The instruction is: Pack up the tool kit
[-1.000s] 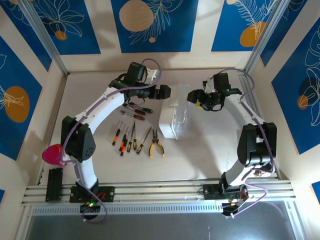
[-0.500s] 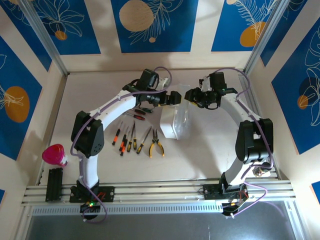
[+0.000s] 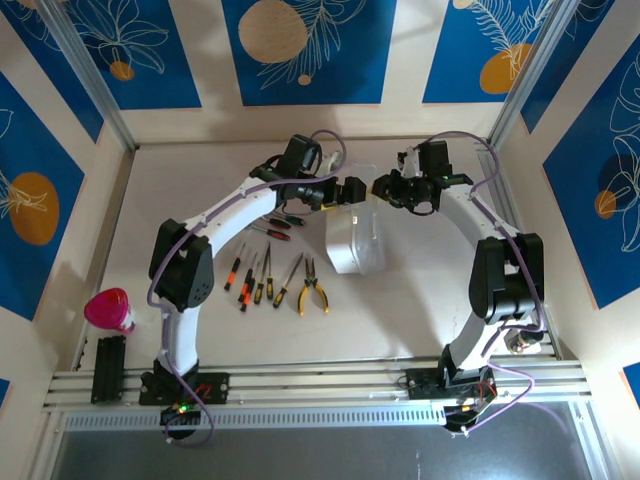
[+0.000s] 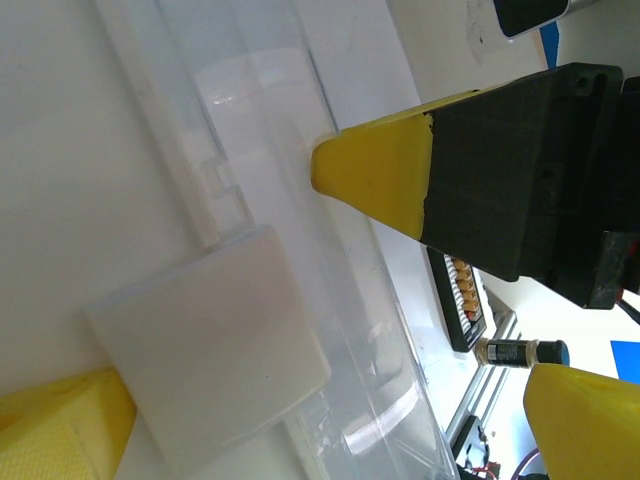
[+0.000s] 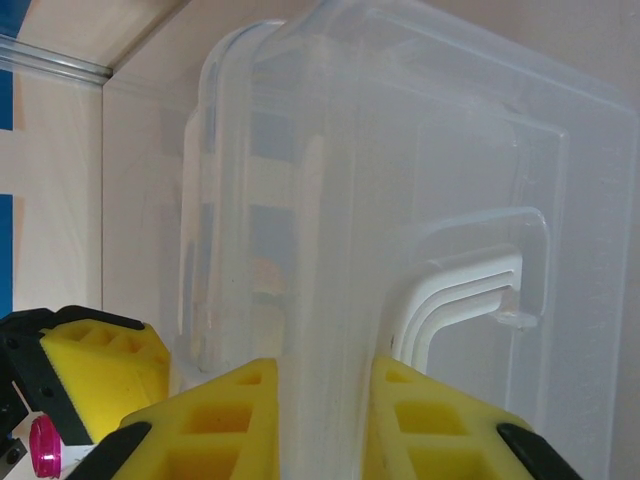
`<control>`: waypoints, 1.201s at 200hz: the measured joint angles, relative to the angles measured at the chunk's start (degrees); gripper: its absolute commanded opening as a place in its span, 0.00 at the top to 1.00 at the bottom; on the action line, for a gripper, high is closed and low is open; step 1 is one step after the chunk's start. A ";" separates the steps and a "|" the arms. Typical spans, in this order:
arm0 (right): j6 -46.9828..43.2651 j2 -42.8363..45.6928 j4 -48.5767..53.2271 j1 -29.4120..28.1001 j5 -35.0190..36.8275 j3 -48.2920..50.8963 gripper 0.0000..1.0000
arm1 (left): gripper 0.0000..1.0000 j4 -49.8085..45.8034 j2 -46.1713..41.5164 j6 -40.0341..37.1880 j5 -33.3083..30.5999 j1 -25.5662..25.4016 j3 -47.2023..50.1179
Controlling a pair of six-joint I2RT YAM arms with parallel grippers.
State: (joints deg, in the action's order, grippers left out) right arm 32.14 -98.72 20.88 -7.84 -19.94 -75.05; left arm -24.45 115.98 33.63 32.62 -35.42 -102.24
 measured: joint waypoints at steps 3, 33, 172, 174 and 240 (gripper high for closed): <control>-0.02 0.00 -0.15 -0.04 0.04 0.00 0.87 | 0.00 -0.09 0.04 0.02 0.00 0.00 -0.15; 0.37 -0.24 -0.98 -0.20 0.28 0.00 0.90 | 0.00 -0.55 0.50 0.44 0.00 0.04 -0.81; 0.59 -0.50 -3.13 -0.35 2.86 0.02 0.96 | 0.00 19.06 -3.48 1.90 5.90 1.31 12.22; 0.59 -0.50 -3.15 -0.35 2.89 0.02 0.96 | 0.00 19.19 -3.48 1.88 5.95 1.31 12.26; 0.59 -0.52 -3.85 -0.33 4.07 0.02 0.98 | 0.00 24.44 -3.72 3.63 6.60 1.46 14.51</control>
State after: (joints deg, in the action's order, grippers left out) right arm 32.73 -99.24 17.04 -8.16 -15.88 -75.02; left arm -0.01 112.27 37.26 39.22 -33.95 -87.72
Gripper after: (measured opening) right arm 0.151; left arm 0.998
